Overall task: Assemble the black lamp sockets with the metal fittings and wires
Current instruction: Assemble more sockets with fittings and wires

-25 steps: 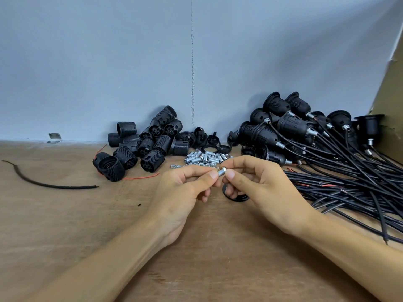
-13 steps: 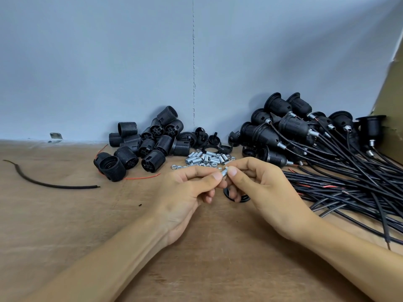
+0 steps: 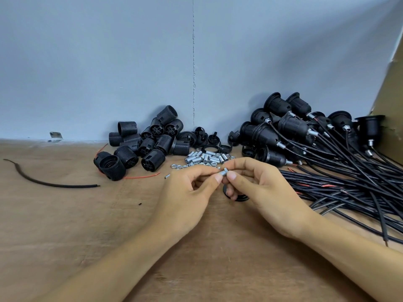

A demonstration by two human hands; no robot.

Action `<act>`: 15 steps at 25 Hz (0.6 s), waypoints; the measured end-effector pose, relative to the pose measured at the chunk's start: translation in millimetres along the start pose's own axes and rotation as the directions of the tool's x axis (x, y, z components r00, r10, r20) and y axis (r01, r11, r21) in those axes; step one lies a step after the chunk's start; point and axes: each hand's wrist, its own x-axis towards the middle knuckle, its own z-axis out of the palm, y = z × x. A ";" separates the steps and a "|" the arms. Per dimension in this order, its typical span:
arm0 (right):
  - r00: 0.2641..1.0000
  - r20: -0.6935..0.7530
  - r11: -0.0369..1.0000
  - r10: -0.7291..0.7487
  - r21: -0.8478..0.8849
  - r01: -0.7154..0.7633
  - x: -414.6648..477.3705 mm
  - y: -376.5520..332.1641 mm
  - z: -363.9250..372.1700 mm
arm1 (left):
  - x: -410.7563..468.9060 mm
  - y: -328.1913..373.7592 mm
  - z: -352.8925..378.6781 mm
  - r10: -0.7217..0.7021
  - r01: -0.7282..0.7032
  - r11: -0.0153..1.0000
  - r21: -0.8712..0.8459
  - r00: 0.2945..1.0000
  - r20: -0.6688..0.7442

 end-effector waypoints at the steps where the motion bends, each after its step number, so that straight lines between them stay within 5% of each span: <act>1: 1.000 0.004 0.998 -0.021 -0.062 0.021 -0.4 -0.4 -0.8 | 0.5 0.0 0.2 -0.025 0.025 1.000 0.001 0.999 0.019; 5: 0.992 0.023 0.955 -0.125 -0.267 0.127 -5.2 -2.9 -2.7 | 1.9 -2.1 -0.7 -0.088 0.089 0.996 0.001 0.992 0.091; 9: 0.982 0.018 0.942 -0.189 -0.279 0.187 -8.0 -5.9 0.2 | 2.3 0.6 0.2 -0.109 0.114 0.991 -0.063 0.990 0.088; 15: 0.987 -0.010 0.956 -0.160 -0.250 0.152 -8.2 -7.5 0.2 | 0.9 3.0 3.3 -0.249 0.316 0.854 -0.414 0.946 0.208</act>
